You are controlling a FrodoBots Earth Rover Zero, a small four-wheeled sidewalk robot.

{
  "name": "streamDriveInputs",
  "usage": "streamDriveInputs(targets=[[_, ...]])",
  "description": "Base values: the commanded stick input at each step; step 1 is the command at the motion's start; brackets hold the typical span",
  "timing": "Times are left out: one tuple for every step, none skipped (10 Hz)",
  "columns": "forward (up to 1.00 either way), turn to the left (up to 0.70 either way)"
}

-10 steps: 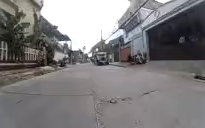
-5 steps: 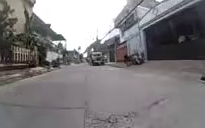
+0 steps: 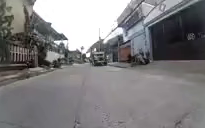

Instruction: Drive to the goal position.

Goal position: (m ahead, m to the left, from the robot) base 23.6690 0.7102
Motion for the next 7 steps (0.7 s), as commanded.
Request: streamDriveInputs(targets=[[1.00,0.23],[1.00,0.23],[1.00,0.23],[1.00,0.23],[1.00,0.18],[1.00,-0.01],[1.00,-0.17]])
